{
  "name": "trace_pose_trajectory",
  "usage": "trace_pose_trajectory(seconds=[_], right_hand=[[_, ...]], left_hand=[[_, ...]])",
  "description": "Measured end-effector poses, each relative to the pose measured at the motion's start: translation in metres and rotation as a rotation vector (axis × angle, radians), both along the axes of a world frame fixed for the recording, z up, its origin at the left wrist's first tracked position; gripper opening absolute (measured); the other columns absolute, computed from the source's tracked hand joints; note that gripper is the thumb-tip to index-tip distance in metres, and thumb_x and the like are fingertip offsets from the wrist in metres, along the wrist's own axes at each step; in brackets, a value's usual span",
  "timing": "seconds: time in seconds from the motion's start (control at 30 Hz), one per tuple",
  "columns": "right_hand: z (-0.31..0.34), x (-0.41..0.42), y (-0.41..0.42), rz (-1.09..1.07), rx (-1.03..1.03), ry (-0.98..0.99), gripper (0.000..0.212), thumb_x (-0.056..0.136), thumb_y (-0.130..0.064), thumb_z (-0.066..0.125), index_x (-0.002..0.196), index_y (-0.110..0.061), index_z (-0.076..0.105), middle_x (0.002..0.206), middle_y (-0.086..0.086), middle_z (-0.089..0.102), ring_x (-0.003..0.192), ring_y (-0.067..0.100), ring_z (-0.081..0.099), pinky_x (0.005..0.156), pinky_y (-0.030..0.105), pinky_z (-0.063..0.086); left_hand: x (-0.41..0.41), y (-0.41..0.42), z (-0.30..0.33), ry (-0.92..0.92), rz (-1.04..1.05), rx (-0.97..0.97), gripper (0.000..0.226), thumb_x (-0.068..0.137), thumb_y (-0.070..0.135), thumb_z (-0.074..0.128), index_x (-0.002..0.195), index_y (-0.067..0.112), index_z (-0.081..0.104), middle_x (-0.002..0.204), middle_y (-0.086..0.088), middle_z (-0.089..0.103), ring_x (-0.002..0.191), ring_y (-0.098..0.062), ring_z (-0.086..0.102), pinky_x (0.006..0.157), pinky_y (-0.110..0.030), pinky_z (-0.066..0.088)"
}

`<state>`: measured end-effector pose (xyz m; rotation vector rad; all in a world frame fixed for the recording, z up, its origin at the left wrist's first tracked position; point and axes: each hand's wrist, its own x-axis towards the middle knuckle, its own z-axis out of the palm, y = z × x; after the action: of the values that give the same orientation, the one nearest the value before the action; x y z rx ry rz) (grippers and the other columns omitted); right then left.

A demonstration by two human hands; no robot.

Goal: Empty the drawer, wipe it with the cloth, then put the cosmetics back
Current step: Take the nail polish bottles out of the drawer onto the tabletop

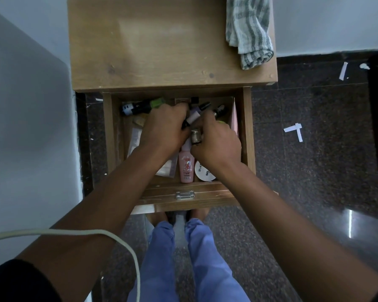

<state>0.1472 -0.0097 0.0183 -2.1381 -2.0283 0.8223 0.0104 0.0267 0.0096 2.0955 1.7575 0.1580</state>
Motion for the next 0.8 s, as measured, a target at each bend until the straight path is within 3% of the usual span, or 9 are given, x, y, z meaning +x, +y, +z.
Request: trace_pose_trajectory(seconds=[0.2, 0.4, 0.53, 0.8], right_hand=[[0.01, 0.006, 0.006, -0.181, -0.07, 0.081, 0.03, 0.077, -0.026, 0.078, 0.105, -0.028, 0.069, 0.093, -0.009, 0.071, 0.085, 0.016, 0.069, 0.067, 0.036, 0.06], [0.031, 0.006, 0.011, -0.261, -0.011, 0.327, 0.022, 0.079, -0.021, 0.081, 0.1, -0.025, 0.073, 0.08, -0.009, 0.066, 0.075, 0.007, 0.066, 0.074, 0.04, 0.063], [0.055, 0.006, 0.019, -0.227, 0.084, 0.436, 0.021, 0.082, -0.024, 0.081, 0.102, -0.025, 0.078, 0.082, -0.012, 0.072, 0.073, 0.003, 0.066, 0.07, 0.035, 0.062], [0.077, -0.026, 0.062, -0.165, 0.336, 0.554, 0.019, 0.08, -0.024, 0.077, 0.099, -0.019, 0.077, 0.09, -0.003, 0.073, 0.078, 0.011, 0.07, 0.072, 0.04, 0.062]], left_hand=[[-0.018, -0.023, 0.014, -0.331, 0.191, 0.031, 0.025, 0.088, 0.025, 0.075, 0.112, 0.019, 0.077, 0.096, 0.0, 0.079, 0.085, -0.015, 0.074, 0.074, -0.04, 0.062], [-0.027, -0.037, 0.031, -0.471, 0.333, 0.08, 0.029, 0.09, 0.028, 0.072, 0.119, 0.024, 0.076, 0.102, 0.01, 0.078, 0.087, -0.002, 0.072, 0.077, -0.035, 0.063], [-0.034, -0.042, 0.049, -0.572, 0.365, 0.168, 0.03, 0.091, 0.02, 0.073, 0.121, 0.019, 0.075, 0.105, 0.008, 0.076, 0.09, -0.003, 0.072, 0.08, -0.033, 0.063], [-0.053, -0.018, 0.077, -0.682, 0.378, 0.319, 0.029, 0.091, 0.01, 0.076, 0.12, 0.008, 0.075, 0.109, -0.004, 0.074, 0.097, -0.009, 0.073, 0.085, -0.018, 0.058]])
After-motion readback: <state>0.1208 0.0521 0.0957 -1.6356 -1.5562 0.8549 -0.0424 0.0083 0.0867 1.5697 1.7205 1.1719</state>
